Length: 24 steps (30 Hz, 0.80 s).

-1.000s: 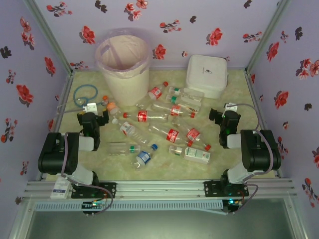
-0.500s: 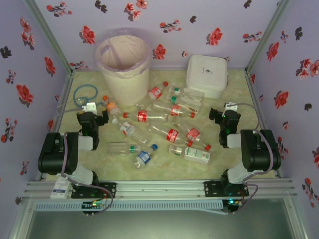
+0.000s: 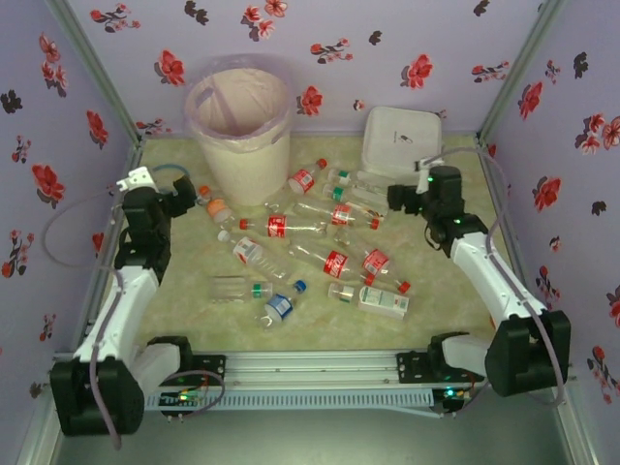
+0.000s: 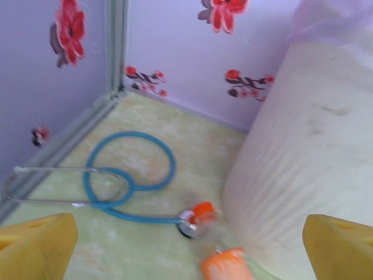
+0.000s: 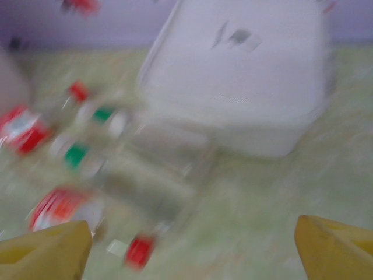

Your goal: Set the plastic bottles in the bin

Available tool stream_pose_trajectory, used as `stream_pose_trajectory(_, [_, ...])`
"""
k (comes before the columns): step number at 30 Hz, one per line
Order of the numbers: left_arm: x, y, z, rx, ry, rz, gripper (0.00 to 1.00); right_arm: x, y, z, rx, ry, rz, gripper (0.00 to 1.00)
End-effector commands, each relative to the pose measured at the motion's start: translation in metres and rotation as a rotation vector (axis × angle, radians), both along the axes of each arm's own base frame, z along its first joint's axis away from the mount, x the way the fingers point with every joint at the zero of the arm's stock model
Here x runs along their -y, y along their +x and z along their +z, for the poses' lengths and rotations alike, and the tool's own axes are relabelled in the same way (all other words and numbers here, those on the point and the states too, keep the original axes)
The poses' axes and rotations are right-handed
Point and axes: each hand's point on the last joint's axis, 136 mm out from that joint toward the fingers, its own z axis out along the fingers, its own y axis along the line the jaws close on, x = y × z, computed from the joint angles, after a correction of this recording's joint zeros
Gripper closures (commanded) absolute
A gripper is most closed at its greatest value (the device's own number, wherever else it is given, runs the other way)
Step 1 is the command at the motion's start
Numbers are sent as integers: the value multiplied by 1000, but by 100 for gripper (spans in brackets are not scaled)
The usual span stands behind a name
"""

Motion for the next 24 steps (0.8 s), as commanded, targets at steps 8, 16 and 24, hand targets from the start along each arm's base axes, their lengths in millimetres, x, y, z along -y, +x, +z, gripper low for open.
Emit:
stream_pose_trajectory(8, [96,-56,-45,-267,-424,-242,0,-47,-123,-71,-683,-225,281,21])
stream_pose_trajectory(16, [129,-60,-28,-227,-533,-351,1,-42,-129,-127,-854,-301,298,14])
stream_pose_trajectory(24, [127,-62,-36,-214,-550,-338,2,-44,-115,-146,-858,-293,292,27])
